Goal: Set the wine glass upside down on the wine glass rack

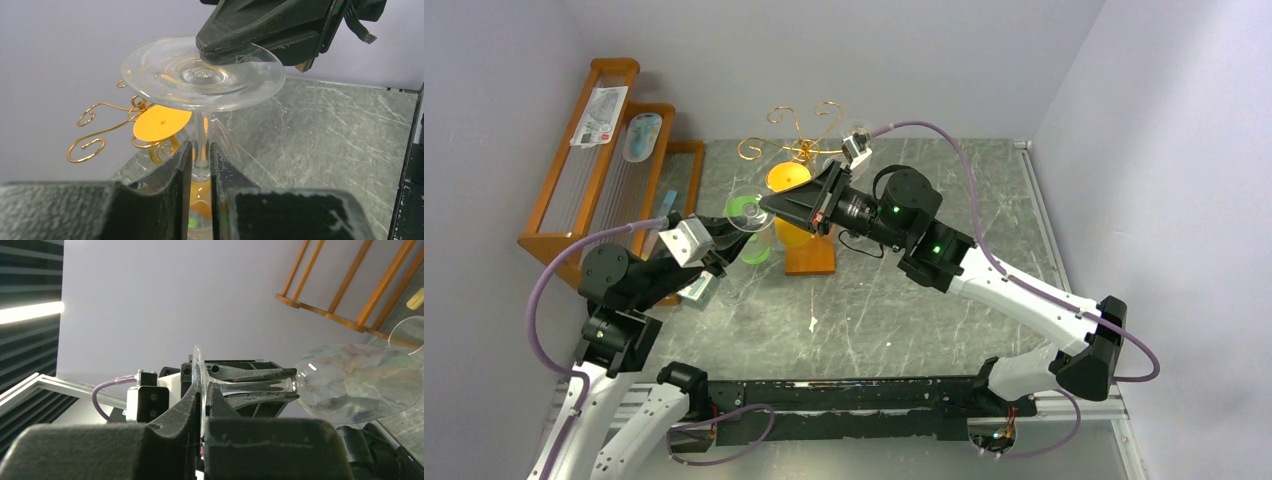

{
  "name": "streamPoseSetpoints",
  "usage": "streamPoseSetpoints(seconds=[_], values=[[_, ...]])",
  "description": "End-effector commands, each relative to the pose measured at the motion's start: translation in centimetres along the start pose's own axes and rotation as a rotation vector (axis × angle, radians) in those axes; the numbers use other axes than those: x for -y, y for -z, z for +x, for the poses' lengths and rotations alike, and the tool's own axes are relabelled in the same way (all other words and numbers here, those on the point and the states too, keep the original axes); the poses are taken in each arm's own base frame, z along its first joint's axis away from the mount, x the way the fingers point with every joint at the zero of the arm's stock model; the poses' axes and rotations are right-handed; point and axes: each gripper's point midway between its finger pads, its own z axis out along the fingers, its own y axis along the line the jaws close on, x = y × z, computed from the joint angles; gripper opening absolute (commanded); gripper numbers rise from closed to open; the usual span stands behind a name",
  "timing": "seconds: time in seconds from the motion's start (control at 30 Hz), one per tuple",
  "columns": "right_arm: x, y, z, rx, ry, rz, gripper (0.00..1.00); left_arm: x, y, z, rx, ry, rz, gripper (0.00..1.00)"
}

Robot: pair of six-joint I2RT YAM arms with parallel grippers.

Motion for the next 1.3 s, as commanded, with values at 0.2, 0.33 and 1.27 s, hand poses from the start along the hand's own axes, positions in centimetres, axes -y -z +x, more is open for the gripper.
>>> streamPoseSetpoints(seconds=[0.2,0.33,1.27], values=[[-3.4,0.5,-0.5,-0.002,0.01,-0.114,0.36,-0.6,-0.2,3.9,-0.125,0.075,-0.036,0.05],[-1.0,0.7,-2.0,0.075,0.067,-0.015,0.57,-2.4,0.2,5.5,-0.189,0.171,-0.178,0.05],[-1.8,10.7,-9.6,0.551,0.319,0.112,0.63,-8.9,-3.8,9.8,-0.316,0.226,-0.385,0.05]])
